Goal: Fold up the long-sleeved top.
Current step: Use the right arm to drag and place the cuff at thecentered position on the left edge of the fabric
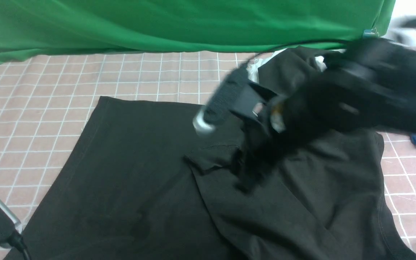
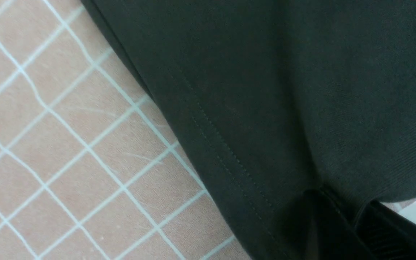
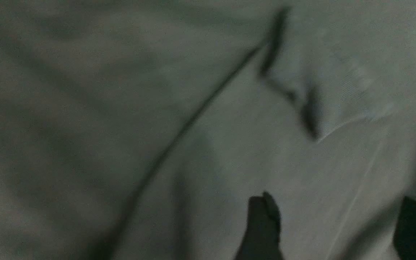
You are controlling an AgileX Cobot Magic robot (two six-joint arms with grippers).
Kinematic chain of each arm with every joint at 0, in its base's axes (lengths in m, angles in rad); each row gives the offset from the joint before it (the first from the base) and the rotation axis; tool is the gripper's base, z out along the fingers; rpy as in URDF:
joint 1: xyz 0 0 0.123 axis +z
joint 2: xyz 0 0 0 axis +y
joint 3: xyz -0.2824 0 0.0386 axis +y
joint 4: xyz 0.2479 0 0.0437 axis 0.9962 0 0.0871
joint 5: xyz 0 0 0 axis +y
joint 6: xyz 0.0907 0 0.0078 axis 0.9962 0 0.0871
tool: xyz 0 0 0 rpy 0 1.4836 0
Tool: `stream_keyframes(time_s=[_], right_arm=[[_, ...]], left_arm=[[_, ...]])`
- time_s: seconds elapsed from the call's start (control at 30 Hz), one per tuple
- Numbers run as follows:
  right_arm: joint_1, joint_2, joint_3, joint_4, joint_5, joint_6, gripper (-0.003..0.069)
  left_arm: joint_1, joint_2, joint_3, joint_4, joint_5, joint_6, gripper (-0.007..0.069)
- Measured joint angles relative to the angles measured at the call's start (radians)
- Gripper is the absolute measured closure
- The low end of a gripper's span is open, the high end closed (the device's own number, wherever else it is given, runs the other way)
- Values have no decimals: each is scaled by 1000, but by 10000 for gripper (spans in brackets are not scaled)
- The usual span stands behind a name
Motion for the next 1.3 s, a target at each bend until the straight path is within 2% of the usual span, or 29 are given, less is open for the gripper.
stream_keyframes(time_s=[0.2,0.4,0.63,0.8,0.83,1.1,1.2,1.3], right_arm=[[-34,197,-166,0,39,-101,137],[-40,292,-184,-1,46,-252,135],[-70,342,-184,-10,6,-338,144],[-82,356,-184,-29,-64,-352,235],[-85,357,-184,-30,-89,-352,284],[-97,377,-186,-33,-178,-364,482],[-97,384,-186,-34,-208,-367,583],[-98,384,-195,-35,-258,-364,608]], left_arm=[[0,-5,8,9,-2,0,587],[0,-35,9,9,-21,0,587],[0,-58,9,15,-23,0,587],[0,-58,9,15,-23,0,587],[0,-58,9,15,-23,3,587],[0,-58,9,15,-23,3,587],[0,-58,9,9,-23,3,587],[0,-58,9,9,-23,3,587]])
